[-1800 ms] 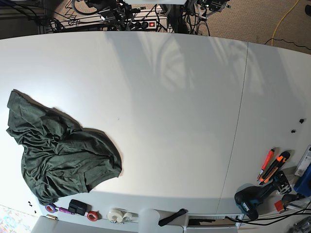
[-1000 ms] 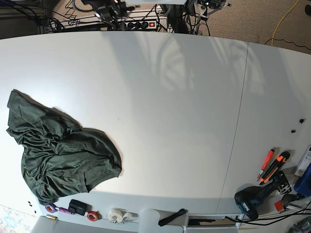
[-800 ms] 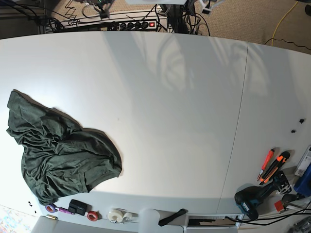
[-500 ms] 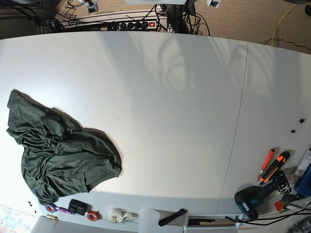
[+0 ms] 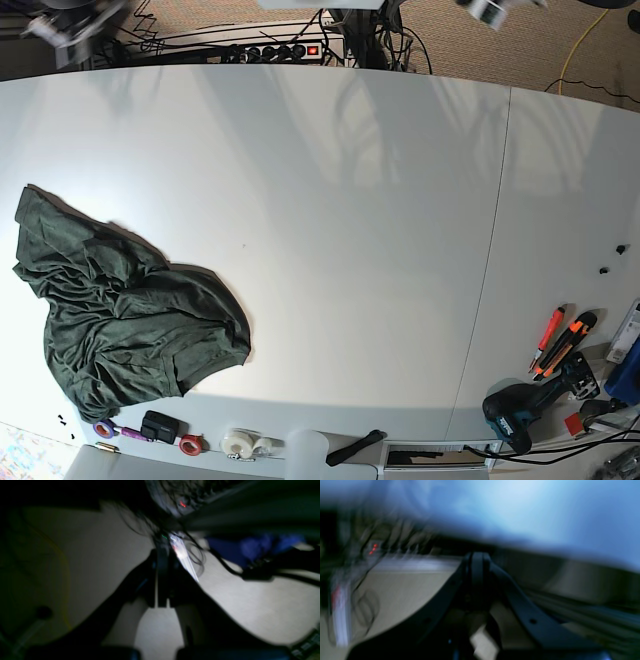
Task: Layout the t-shirt on the table in an organized manner, then fold the t-shirt properly
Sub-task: 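Move the right gripper down onto the crumpled green t-shirt and grasp it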
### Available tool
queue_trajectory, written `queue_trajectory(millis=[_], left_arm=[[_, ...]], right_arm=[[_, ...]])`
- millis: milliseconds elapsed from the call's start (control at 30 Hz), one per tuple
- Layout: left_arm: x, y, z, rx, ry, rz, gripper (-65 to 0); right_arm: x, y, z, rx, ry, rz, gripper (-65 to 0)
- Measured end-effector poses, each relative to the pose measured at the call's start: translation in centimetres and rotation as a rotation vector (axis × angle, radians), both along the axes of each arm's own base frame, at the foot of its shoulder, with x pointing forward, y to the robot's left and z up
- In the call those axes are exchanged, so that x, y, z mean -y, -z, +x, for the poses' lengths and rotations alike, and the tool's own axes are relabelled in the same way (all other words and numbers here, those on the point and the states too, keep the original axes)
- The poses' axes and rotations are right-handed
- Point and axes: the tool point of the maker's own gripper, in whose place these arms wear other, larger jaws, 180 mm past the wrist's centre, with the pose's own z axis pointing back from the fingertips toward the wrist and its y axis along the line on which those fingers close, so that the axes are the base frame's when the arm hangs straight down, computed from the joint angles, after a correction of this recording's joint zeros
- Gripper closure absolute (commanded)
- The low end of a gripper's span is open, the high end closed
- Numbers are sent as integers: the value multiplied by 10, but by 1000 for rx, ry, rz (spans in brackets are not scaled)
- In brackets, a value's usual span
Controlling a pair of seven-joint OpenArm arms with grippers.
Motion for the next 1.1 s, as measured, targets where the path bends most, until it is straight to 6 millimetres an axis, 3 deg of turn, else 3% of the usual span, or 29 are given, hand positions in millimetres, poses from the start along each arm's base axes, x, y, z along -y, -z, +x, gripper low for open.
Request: queue_trajectory(millis=[167,267,400,567,800,1100], left_arm=[[-7,-41,41,137,34,-3,0],[8,-58,58,175,35,-119,0],[35,-75,84,255,133,-252,0],[49,-95,123,392,190,-296,0],[72,-121,159,534,240,-368,0],[119,-97,188,547,371,-385,0]], right_arm=[[23,-70,36,206,62,-29,0],[25,-98,50,297,57,-58,0],[18,-100,65,367,61,-19,0],[3,-108,93,480,35,43,0],[-16,-110,119,580,36,135,0],[-36,-121,146,697,1,211,0]])
